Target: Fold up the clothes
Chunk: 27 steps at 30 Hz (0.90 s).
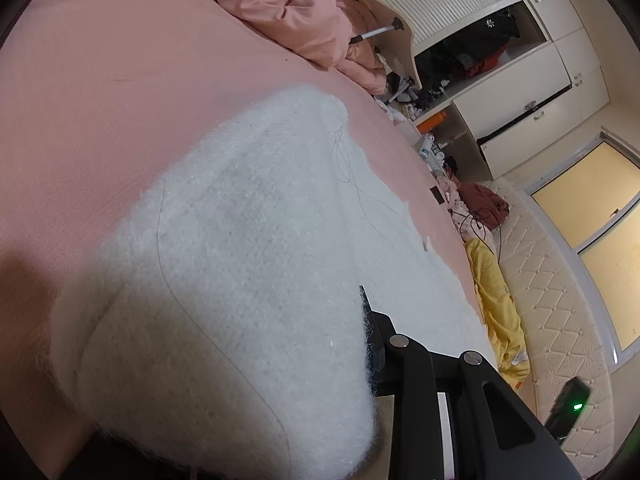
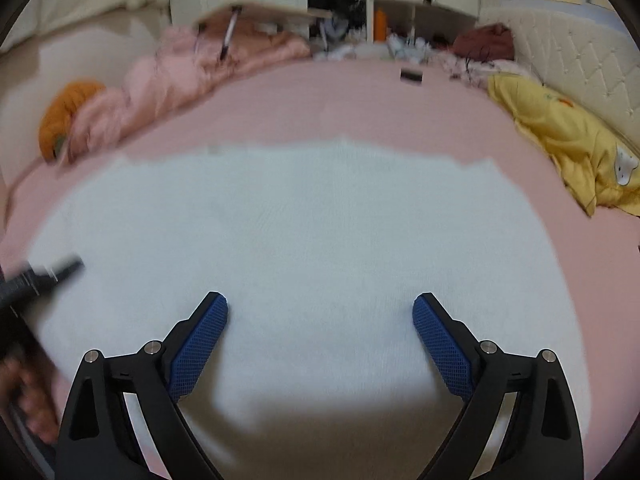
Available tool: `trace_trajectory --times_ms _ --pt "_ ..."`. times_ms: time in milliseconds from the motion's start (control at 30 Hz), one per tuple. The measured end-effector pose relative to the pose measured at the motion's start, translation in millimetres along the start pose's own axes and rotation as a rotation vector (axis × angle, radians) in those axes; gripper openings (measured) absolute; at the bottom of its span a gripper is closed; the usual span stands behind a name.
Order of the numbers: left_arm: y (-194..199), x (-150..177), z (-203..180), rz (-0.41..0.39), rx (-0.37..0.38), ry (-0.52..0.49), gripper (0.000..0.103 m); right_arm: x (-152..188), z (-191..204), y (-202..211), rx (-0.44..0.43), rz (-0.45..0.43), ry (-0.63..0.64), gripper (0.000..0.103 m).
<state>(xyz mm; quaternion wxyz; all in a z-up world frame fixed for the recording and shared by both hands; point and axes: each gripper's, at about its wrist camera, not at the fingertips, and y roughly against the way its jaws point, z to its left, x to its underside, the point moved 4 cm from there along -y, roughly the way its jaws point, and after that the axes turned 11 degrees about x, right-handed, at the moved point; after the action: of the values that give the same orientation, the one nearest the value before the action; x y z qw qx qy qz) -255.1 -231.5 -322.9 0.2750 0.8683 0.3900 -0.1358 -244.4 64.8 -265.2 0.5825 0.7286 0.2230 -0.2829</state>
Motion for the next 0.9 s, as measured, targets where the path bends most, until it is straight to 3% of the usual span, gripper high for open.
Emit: trace_trajectory --times_ms 100,267,367,433,533,633,700,900 --pt "-0.4 -1.5 1.1 -0.001 -0.015 -0.001 0.028 -4.1 3.9 -12.6 0.018 0.031 0.018 0.102" --pt "-4.8 -8.9 -12.3 0.044 -0.106 -0.062 0.028 -1.8 -9.2 7.9 -0.027 0.014 0.019 0.101" --pt "-4.5 -16.2 -43.5 0.069 -0.183 -0.216 0.026 17.7 -44.1 45.1 -0.066 -0.028 -0.078 0.101" --pt "-5.3 -19.7 -66.4 0.075 -0.212 -0.311 0.025 33.3 -66.3 57.3 -0.094 -0.006 -0.157 0.101" --pt "-8.9 -20.8 -106.4 0.072 -0.237 -0.444 0.025 65.1 -109.1 70.8 -0.110 0.060 -0.283 0.101" --pt "-14.2 -15.0 -146.5 0.074 -0.211 -0.525 0.025 80.1 -134.1 78.2 -0.080 0.077 -0.308 0.101" --pt "-24.6 -5.5 -181.2 0.086 -0.205 -0.609 0.025 87.5 -147.6 82.0 -0.023 0.074 -0.276 0.101" --pt "-74.8 55.4 -262.2 0.180 -0.259 -0.924 0.025 98.6 -180.8 95.9 -0.052 0.048 -0.363 0.101"
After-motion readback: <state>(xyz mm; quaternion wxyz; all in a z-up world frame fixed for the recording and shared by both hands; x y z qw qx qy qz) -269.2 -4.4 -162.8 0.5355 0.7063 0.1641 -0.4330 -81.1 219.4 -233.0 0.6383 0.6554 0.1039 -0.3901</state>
